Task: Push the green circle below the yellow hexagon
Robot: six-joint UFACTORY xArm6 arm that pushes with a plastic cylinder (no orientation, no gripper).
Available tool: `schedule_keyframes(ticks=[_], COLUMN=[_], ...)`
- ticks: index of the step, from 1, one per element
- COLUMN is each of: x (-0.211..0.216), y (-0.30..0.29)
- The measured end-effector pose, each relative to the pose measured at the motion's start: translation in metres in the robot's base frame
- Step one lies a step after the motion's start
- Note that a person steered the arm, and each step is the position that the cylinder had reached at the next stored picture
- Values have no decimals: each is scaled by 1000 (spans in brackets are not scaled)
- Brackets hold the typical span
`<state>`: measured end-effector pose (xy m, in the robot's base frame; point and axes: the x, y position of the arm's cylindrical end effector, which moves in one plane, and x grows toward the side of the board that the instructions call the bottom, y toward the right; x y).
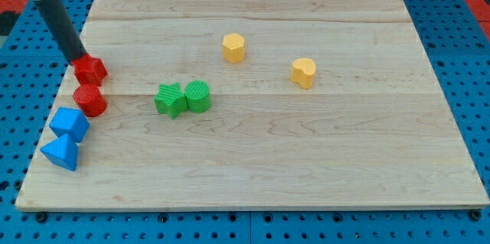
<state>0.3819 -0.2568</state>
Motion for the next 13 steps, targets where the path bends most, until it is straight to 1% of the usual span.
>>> schedule_keyframes(ticks=[1,2,3,4,5,6,8,10,11,12,13], x=[-9,-41,-49,-49,-49,-49,-22,26,48,59,79], y=[-1,20,86,137,151,151,152,153,171,210,221])
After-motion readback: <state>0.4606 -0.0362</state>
